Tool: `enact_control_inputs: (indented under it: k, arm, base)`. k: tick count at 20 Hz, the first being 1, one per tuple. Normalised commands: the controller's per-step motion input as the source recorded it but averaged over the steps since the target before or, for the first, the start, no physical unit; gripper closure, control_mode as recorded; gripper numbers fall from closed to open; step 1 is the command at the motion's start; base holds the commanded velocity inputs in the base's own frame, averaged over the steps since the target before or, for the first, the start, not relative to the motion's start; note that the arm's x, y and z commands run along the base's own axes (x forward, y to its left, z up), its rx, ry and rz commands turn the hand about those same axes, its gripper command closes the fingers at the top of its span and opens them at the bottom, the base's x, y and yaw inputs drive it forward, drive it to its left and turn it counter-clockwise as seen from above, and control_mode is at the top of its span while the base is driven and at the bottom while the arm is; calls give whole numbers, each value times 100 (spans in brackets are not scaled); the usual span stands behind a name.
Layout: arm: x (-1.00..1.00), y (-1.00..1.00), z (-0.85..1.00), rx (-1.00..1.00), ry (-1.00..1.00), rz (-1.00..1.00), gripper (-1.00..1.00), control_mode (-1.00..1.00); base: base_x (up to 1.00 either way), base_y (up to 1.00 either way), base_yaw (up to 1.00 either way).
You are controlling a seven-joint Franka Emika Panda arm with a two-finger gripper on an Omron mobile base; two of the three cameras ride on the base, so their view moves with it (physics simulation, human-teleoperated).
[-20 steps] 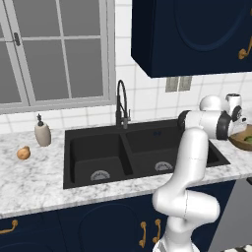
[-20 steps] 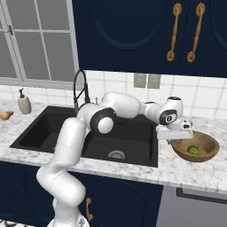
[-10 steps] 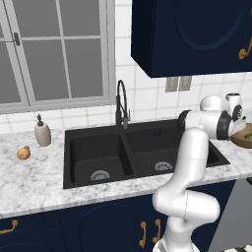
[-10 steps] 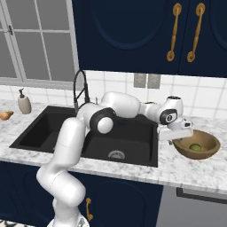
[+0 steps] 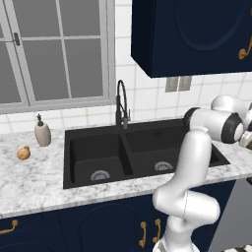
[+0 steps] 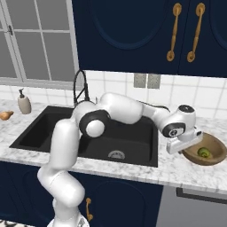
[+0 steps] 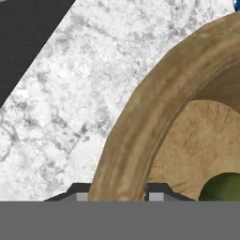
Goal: Pick the lime from the sink and place it in the bowl. Then pick the bowl and place it in the microwave. Then close the microwave door and press the start button.
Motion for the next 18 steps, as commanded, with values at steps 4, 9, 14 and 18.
enact_control_inputs:
  k: [4, 9, 14, 18]
  arm:
    - [-85, 0, 51, 2, -16, 16, 100, -100]
    - [-51, 21, 43, -2, 2, 31, 100, -100]
    - [-36, 42, 49, -2, 5, 38, 100, -100]
    - [-85, 64, 22, -7, -36, 31, 100, -100]
  base:
    - [0, 0, 0]
    - [0, 0, 0]
    - [0, 0, 0]
    - [0, 0, 0]
